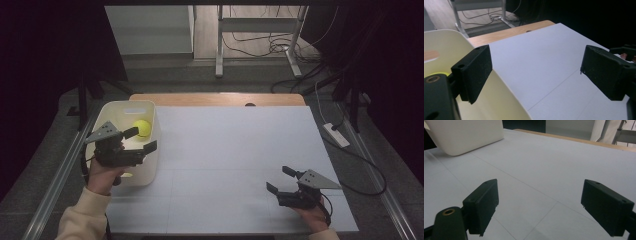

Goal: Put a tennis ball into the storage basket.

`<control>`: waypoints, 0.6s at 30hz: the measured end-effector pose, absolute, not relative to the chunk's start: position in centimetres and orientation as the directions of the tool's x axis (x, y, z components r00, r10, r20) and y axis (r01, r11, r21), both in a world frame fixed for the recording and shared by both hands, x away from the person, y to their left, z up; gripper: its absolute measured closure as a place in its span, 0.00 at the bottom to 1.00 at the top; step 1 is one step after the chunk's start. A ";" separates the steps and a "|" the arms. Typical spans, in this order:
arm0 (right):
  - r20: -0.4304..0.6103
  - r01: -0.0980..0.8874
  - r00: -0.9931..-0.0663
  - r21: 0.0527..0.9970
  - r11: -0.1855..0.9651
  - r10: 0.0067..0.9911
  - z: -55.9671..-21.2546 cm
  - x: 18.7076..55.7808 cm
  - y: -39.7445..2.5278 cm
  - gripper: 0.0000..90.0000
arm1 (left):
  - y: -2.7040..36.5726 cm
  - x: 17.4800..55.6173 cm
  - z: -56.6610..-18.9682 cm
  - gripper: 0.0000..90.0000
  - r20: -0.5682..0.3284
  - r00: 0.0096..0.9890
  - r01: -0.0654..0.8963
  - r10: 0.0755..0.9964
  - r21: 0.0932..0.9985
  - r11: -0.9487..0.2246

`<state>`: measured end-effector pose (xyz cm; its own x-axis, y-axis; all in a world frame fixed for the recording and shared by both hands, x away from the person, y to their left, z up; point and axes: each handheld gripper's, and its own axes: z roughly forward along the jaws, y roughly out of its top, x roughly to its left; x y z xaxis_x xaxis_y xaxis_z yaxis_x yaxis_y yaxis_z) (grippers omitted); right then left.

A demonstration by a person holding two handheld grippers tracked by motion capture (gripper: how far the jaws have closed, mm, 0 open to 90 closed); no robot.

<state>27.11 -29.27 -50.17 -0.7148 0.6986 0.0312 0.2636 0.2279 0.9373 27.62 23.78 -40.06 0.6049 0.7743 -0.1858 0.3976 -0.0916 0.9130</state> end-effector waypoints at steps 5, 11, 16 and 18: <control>0.032 0.265 -0.714 0.937 0.228 0.700 -50.2 27.1 -29.6 0.16 | 23.5 27.2 -40.6 0.13 -0.196 0.613 0.385 0.765 0.920 -0.073; 0.027 0.264 -0.713 0.936 0.232 0.701 -50.2 27.2 -29.5 0.16 | 22.9 26.1 -41.1 0.13 -0.198 0.658 0.371 0.726 0.925 -0.083; 0.020 0.260 -0.715 0.936 0.239 0.699 -50.2 27.3 -29.3 0.16 | 22.4 25.3 -41.6 0.14 -0.192 0.680 0.361 0.708 0.928 -0.095; 0.020 0.258 -0.715 0.936 0.238 0.698 -50.2 27.3 -29.3 0.16 | 22.1 24.9 -41.9 0.14 -0.193 0.688 0.362 0.700 0.927 -0.101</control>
